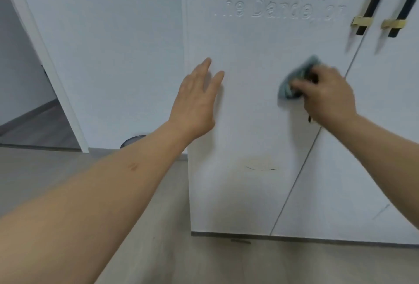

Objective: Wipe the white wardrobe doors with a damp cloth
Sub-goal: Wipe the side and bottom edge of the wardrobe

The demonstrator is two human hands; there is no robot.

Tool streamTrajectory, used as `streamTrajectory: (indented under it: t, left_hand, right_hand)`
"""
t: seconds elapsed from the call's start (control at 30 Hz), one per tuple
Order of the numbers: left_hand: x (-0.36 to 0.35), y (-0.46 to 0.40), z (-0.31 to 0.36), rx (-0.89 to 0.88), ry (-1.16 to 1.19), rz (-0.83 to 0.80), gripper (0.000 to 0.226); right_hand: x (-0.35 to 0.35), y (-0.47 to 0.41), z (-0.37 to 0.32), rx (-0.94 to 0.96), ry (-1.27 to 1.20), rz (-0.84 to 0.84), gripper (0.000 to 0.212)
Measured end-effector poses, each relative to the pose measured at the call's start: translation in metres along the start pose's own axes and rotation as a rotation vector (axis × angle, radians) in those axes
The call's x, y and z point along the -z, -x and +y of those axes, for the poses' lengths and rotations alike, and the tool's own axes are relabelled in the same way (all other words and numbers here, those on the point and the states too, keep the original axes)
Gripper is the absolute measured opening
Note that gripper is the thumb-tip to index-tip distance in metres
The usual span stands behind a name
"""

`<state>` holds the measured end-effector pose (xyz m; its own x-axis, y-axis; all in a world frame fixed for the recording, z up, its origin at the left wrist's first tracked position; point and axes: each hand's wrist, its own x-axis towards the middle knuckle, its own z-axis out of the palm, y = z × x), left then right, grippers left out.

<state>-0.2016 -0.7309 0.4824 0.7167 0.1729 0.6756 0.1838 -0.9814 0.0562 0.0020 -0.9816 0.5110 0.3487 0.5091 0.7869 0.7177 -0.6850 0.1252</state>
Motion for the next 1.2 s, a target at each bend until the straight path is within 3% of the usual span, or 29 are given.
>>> streamTrajectory:
  t: [0.1,0.27,0.4,0.5,0.57,0.63,0.7,0.87,0.93,1.03,1.2]
  left_hand:
    - [-0.006,-0.009,0.003,0.016,-0.048,-0.001,0.095]
    - [-0.026,-0.008,0.005,0.030,-0.055,-0.028,0.102]
    - [-0.040,0.001,0.015,-0.058,-0.117,-0.076,0.104]
    - [-0.049,0.002,0.028,-0.098,-0.117,-0.086,0.103]
    - [-0.051,-0.002,0.035,-0.088,-0.132,-0.092,0.103]
    - [-0.050,-0.011,0.040,-0.048,-0.167,-0.104,0.103]
    - [-0.048,-0.019,0.048,-0.006,-0.212,-0.107,0.102]
    - [-0.045,-0.022,0.050,-0.017,-0.352,-0.132,0.102]
    - [-0.044,-0.021,0.050,-0.026,-0.373,-0.132,0.101]
    - [-0.046,-0.021,0.048,-0.036,-0.382,-0.144,0.101]
    - [-0.057,-0.018,0.037,-0.058,-0.300,-0.039,0.099]
  right_hand:
    - [0.012,-0.044,-0.004,-0.064,-0.077,0.249,0.038]
    - [-0.040,0.006,-0.018,-0.220,-0.158,0.324,0.051]
    - [-0.087,0.086,-0.023,-0.179,-0.170,0.065,0.051]
    - [-0.115,0.141,-0.019,-0.041,-0.128,-0.188,0.060]
    - [-0.127,0.169,-0.016,0.070,-0.092,-0.368,0.065]
    - [-0.124,0.172,-0.013,0.086,-0.113,-0.444,0.059]
    - [-0.105,0.151,-0.007,0.047,-0.138,-0.366,0.056]
    - [-0.019,0.017,0.015,-0.126,-0.267,0.140,0.050]
    - [0.006,-0.023,0.026,-0.148,-0.226,0.240,0.051]
    - [0.002,-0.025,0.032,-0.161,-0.198,0.274,0.050]
    - [-0.044,0.054,0.025,-0.422,-0.298,0.161,0.051]
